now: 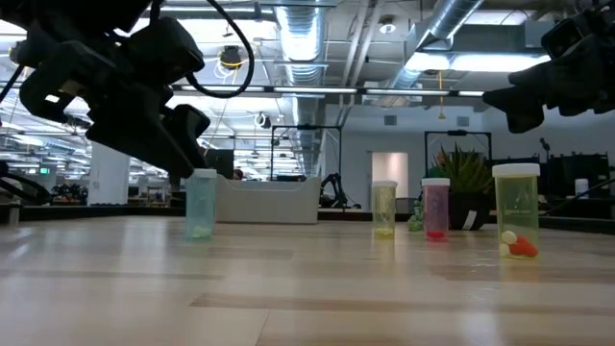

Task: Pick and place pill bottles into a basket
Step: Put the right green pill bottle into the gray container

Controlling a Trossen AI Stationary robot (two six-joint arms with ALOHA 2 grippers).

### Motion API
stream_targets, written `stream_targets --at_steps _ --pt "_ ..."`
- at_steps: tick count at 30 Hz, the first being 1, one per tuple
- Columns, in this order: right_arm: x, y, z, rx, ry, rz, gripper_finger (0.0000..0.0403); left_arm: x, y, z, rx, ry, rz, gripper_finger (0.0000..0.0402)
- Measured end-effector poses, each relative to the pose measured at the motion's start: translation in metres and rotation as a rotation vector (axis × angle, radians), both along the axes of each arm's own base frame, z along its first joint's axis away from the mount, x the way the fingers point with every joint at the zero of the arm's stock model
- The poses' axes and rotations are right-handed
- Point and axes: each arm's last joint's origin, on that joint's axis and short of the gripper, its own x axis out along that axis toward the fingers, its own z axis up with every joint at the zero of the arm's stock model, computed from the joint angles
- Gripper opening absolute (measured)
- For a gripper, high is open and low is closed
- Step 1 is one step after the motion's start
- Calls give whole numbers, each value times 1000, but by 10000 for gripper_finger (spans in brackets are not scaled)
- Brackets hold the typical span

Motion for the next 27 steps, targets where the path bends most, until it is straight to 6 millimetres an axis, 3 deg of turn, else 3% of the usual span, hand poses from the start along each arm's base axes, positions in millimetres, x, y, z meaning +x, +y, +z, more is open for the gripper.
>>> stream_targets --at_steps 20,27 --pt "0 0 0 0 -1 0 230 3 10 -1 2 4 45 171" --pt "0 0 0 0 -1 0 230 10 7 -24 11 60 42 171"
